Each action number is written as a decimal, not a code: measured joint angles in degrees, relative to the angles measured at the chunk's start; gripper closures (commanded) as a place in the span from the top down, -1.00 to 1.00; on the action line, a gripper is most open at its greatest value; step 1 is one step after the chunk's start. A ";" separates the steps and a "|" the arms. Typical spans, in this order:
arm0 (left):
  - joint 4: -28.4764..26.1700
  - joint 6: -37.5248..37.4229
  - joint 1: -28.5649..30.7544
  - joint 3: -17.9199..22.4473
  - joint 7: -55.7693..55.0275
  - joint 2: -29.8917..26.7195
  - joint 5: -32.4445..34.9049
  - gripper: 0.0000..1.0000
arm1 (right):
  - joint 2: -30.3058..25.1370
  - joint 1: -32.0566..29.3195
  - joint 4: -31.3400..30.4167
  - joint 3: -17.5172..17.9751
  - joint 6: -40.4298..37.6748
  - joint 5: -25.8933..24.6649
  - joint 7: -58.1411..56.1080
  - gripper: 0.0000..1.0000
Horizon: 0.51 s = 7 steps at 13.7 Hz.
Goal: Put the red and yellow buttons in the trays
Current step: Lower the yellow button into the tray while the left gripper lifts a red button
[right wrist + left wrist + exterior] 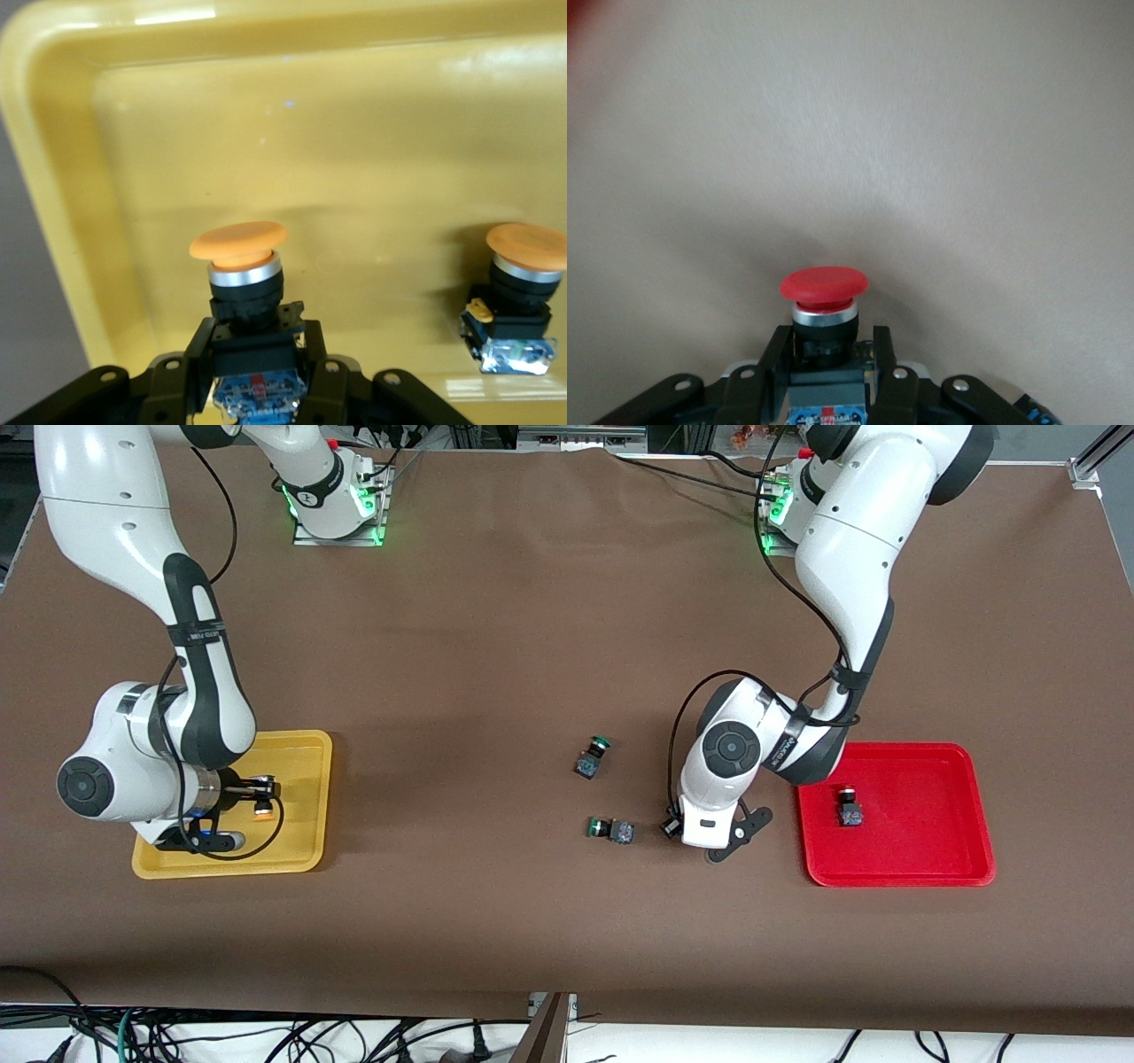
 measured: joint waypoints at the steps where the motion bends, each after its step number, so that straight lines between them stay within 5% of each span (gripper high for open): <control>1: 2.15 -3.85 0.24 0.02 1.94 -0.30 0.00 -1.00 | 0.50 -0.11 -0.08 0.01 0.51 0.02 -0.06 -0.69; 4: 6.75 -13.09 1.79 -0.19 8.47 -2.83 -0.11 -1.00 | 1.32 -0.12 -1.86 0.17 4.24 0.03 -0.43 -0.67; 5: 7.02 -14.60 2.40 -0.24 10.54 -4.14 -0.48 -1.00 | 1.34 -0.12 -2.67 0.21 5.38 0.03 -0.80 -0.52; 7: 7.01 -18.46 3.81 -0.33 16.28 -6.79 -2.20 -1.00 | 1.34 -0.12 -3.73 0.24 6.94 0.04 -1.11 0.99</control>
